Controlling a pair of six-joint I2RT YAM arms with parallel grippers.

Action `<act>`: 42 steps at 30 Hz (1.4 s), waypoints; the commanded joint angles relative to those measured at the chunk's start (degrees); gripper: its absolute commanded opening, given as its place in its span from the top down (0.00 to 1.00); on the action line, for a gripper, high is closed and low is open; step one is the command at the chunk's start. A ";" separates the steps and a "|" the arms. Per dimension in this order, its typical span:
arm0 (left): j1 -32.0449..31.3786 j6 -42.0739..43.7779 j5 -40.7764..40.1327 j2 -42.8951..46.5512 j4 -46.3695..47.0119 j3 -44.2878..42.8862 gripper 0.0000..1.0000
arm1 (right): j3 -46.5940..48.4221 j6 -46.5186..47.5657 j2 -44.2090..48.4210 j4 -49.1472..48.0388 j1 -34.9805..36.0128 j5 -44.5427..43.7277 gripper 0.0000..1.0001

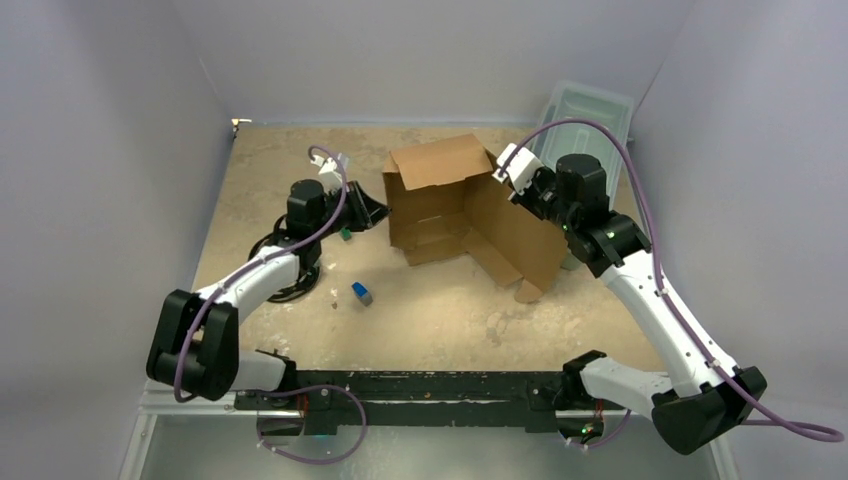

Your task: Fold the paper box

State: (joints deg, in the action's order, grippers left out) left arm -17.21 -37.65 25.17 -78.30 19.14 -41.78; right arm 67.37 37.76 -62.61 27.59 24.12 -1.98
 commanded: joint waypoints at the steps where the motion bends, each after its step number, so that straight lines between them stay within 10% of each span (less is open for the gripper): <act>1: 0.93 2.27 1.17 4.20 -2.17 -0.20 0.83 | 0.44 0.83 0.60 -3.44 0.45 -2.31 1.00; 13: 1.74 12.00 -1.75 14.04 -18.47 -6.15 0.77 | -0.35 1.35 1.23 -3.73 0.74 -2.55 1.00; 22: 1.83 27.26 -15.32 20.92 -25.78 -16.75 0.25 | -0.71 2.46 2.52 -2.18 0.75 1.34 1.00; 35: 2.46 22.42 -17.51 14.88 -18.71 -19.93 0.22 | -0.77 3.05 3.02 -1.93 0.72 2.91 1.00; 42: 3.85 22.26 -12.98 14.54 2.74 -0.22 0.31 | -1.93 1.98 2.90 -2.74 0.75 3.45 1.00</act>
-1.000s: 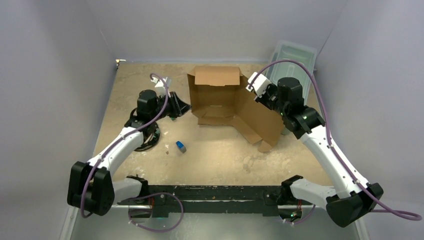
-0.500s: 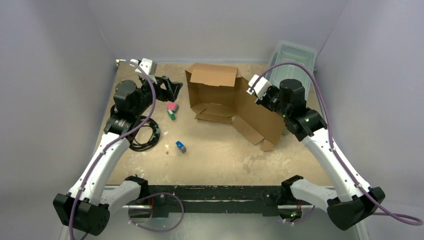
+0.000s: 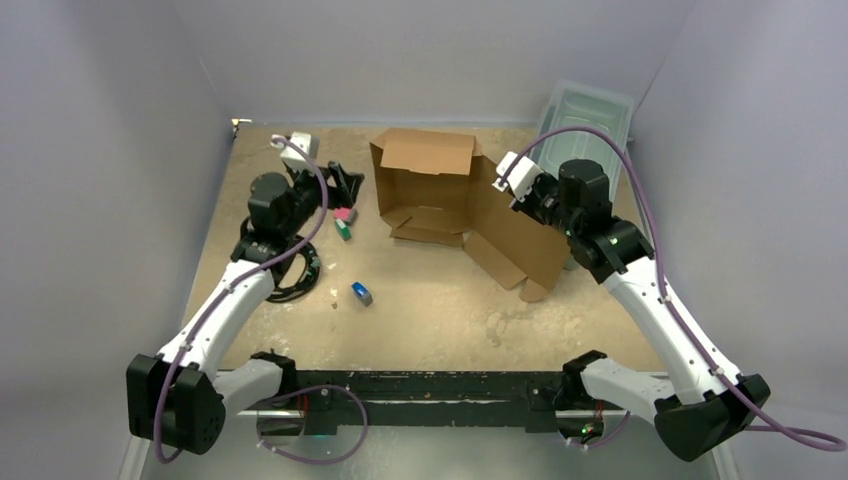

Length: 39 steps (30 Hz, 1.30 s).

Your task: Fold the paper box

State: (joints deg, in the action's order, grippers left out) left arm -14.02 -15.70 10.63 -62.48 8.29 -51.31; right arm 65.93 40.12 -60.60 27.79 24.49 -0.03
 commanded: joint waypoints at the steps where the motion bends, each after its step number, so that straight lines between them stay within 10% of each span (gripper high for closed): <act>1: 0.66 1.01 1.96 -1.85 19.24 12.32 0.31 | -0.53 -0.51 0.92 -2.95 0.31 1.66 1.00; 5: 0.66 2.34 4.63 -6.59 38.48 19.21 0.32 | -0.41 -0.66 0.92 -2.76 0.30 1.79 1.00; 25: -7.10 7.94 -6.56 -30.67 46.30 6.68 0.68 | 0.77 -1.18 0.27 -1.06 0.33 3.79 1.00; 32: -7.37 6.40 -6.68 -32.82 50.29 7.13 1.00 | 0.28 -1.86 0.72 -0.69 0.37 4.47 1.00; 39: -10.06 7.84 -9.62 -31.46 49.90 7.36 1.00 | -0.38 -3.16 2.15 1.32 0.22 8.67 0.97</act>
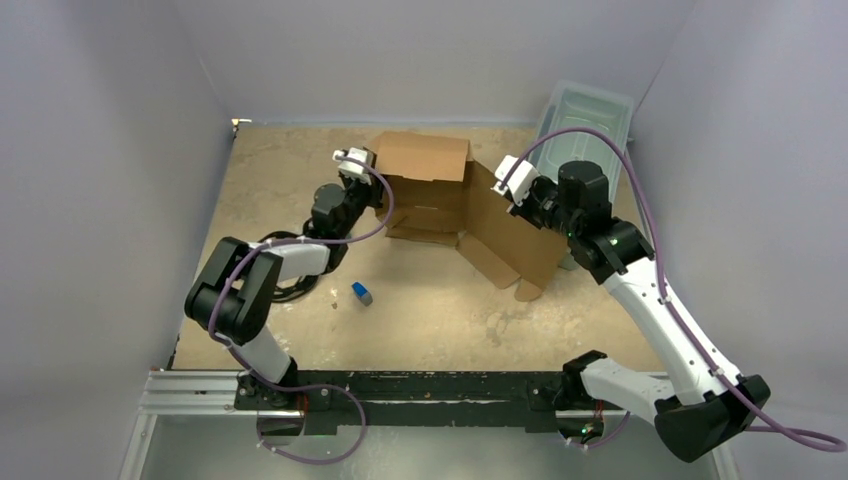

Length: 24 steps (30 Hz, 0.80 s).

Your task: Fold the paper box

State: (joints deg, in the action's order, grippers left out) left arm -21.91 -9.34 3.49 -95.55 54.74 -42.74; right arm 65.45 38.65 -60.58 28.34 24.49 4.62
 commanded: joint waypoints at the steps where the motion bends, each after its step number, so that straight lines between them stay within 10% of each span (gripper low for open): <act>1: -3.05 2.07 -3.14 1.71 3.37 -1.13 1.00 | 0.16 -1.88 2.39 0.98 0.13 4.94 0.94; 15: -4.80 -1.90 -1.30 4.28 10.05 4.12 1.00 | -1.64 -5.98 4.77 1.09 -2.41 4.74 0.81; 24: 5.26 -11.31 5.64 17.05 5.67 14.70 0.58 | -1.73 -6.70 4.31 0.79 -2.58 5.80 0.81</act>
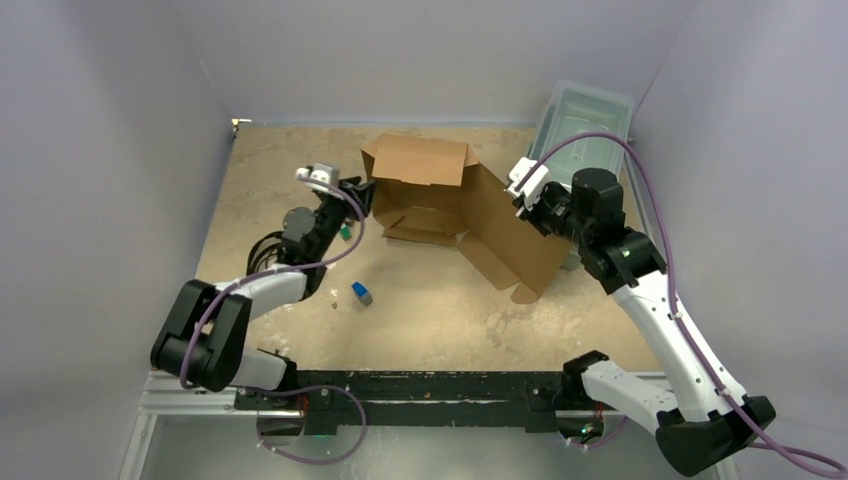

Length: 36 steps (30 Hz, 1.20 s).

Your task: Fold the paper box

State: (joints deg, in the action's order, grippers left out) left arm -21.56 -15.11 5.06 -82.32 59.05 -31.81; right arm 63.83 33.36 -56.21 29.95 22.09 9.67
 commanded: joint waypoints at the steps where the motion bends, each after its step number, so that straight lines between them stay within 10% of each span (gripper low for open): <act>1: 5.41 -5.54 3.82 3.79 1.30 4.27 0.55 | -0.11 -1.60 -0.19 -0.85 -0.15 0.79 0.81; 21: 6.01 -0.45 4.21 -20.02 16.64 -7.76 0.50 | 2.23 -3.14 -1.88 0.84 -0.25 1.75 0.80; 28: 6.01 -0.37 7.69 -24.03 17.11 -11.36 1.00 | 2.79 -3.27 -2.59 1.16 -0.22 1.84 0.80; 36: 4.70 -0.92 5.94 -17.20 19.43 -4.71 1.00 | 4.22 -6.51 -3.76 1.79 -0.44 4.85 0.79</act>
State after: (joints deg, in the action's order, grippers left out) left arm -15.79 -15.64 11.73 -105.08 74.06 -40.21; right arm 64.71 29.89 -59.00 30.98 22.04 10.96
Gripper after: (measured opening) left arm 0.013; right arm 0.207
